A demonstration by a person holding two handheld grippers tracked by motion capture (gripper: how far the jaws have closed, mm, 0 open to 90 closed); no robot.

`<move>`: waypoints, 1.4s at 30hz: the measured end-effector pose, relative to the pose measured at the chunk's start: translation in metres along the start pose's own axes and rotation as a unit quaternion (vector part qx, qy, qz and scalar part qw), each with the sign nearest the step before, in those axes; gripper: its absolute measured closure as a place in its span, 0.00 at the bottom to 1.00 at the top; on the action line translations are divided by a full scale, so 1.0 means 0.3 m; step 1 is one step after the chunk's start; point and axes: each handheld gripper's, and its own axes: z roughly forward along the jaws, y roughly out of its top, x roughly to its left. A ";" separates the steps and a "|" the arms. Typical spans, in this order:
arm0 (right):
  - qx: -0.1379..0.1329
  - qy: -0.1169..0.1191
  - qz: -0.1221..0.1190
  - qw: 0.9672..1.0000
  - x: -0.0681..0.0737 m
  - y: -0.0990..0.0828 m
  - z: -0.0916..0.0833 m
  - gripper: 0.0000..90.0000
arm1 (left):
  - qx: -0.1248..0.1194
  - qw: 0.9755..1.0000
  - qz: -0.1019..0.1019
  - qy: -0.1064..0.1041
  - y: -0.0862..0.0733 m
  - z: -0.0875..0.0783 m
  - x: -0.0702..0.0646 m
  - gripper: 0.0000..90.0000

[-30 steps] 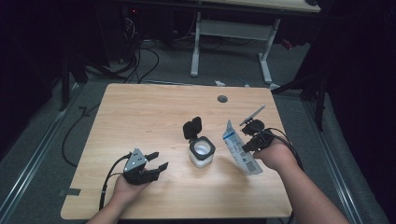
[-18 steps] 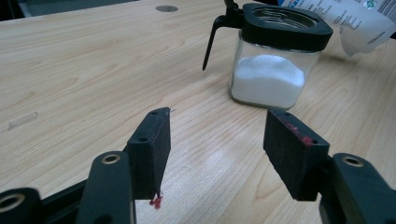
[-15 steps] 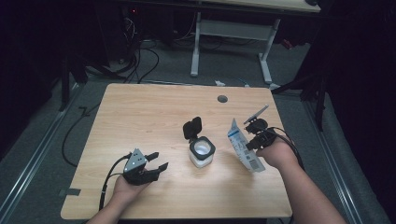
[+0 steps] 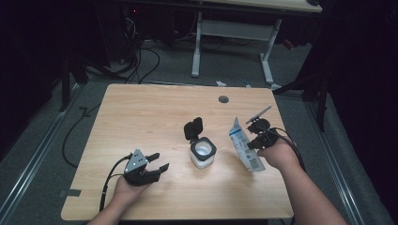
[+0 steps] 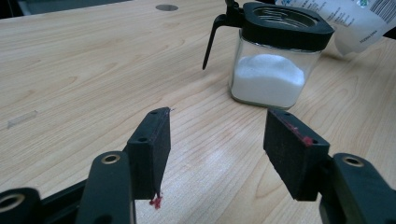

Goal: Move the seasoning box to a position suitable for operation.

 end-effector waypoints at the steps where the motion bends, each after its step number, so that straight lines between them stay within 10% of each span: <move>1: -0.001 -0.001 0.001 1.000 -0.001 -0.001 -0.002 1.00 | 0.000 1.000 0.000 0.000 0.000 0.000 0.000 0.46; 23: -0.091 -0.007 0.022 0.996 -0.001 -0.057 0.015 1.00 | 0.000 1.000 -0.005 0.004 -0.002 -0.004 0.012 0.46; 42: -0.183 -0.013 0.053 0.982 -0.020 -0.142 0.026 1.00 | 0.021 0.999 -0.012 0.028 -0.009 -0.022 0.085 0.47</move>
